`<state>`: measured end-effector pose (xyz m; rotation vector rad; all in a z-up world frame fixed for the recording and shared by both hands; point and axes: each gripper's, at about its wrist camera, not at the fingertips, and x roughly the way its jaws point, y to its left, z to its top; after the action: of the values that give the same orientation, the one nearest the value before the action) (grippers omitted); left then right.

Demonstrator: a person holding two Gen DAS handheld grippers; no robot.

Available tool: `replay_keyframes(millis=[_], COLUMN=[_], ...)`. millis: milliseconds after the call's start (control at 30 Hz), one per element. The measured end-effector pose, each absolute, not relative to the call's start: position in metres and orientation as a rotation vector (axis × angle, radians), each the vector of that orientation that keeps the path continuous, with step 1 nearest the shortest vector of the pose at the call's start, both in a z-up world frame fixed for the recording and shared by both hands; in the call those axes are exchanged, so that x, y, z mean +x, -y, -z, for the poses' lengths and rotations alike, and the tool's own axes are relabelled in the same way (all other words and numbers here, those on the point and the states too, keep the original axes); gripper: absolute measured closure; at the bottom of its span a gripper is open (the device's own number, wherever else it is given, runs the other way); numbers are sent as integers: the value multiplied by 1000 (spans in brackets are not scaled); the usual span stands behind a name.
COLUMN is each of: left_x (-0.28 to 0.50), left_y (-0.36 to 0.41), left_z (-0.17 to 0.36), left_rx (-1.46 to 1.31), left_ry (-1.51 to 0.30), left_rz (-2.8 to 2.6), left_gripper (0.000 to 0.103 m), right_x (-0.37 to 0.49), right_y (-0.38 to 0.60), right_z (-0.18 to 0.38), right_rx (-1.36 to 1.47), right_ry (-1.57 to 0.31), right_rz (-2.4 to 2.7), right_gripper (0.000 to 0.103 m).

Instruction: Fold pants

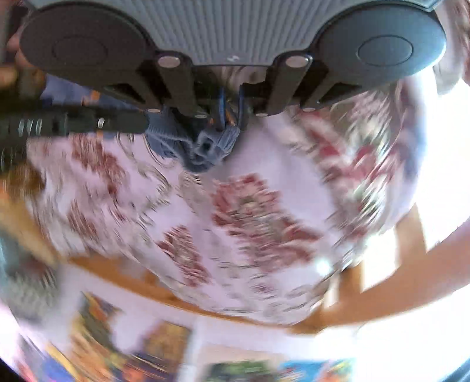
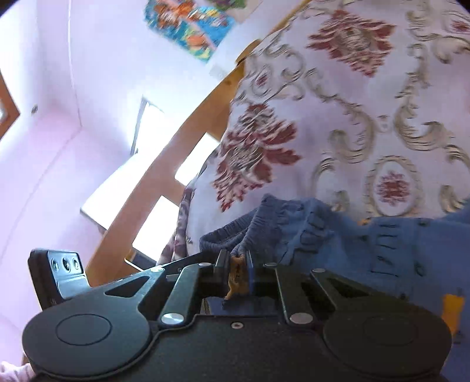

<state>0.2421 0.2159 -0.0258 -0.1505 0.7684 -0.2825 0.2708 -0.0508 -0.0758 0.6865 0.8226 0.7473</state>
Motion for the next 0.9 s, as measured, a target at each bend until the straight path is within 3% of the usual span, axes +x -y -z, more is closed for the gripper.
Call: replay_keyframes(millis=[67, 167, 267, 300, 333, 400, 533, 767, 867, 900], left_x=[243, 243, 233, 230, 227, 221, 228, 257, 262, 261], left_y=[-230, -230, -226, -225, -224, -222, -206, -151, -144, -144], left_z=[31, 35, 31, 27, 22, 8, -11, 15, 28, 29], left_rx=[-227, -197, -130, -117, -110, -106, -53, 174, 196, 210], left_ry=[-794, -833, -825, -818, -805, -753, -742, -972, -1011, -1011], left_rz=[270, 322, 318, 325, 333, 348, 454, 450, 371, 339], left_gripper=[94, 93, 85, 70, 46, 33, 33, 41, 70, 90], right_x=[272, 267, 258, 255, 250, 238, 222, 200, 196, 197], right_y=[35, 22, 29, 35, 41, 58, 79, 82, 86, 89], right_z=[80, 83, 80, 79, 77, 72, 67, 81, 90, 90], right_rx=[654, 594, 603, 617, 626, 598, 479, 134, 88, 92], right_ry=[-848, -864, -837, -822, -805, -771, -762, -737, -704, -693], right_rz=[-761, -769, -778, -778, -777, -741, -646, -468, -384, -357], right_gripper=[90, 78, 43, 37, 35, 27, 26, 14, 10, 6])
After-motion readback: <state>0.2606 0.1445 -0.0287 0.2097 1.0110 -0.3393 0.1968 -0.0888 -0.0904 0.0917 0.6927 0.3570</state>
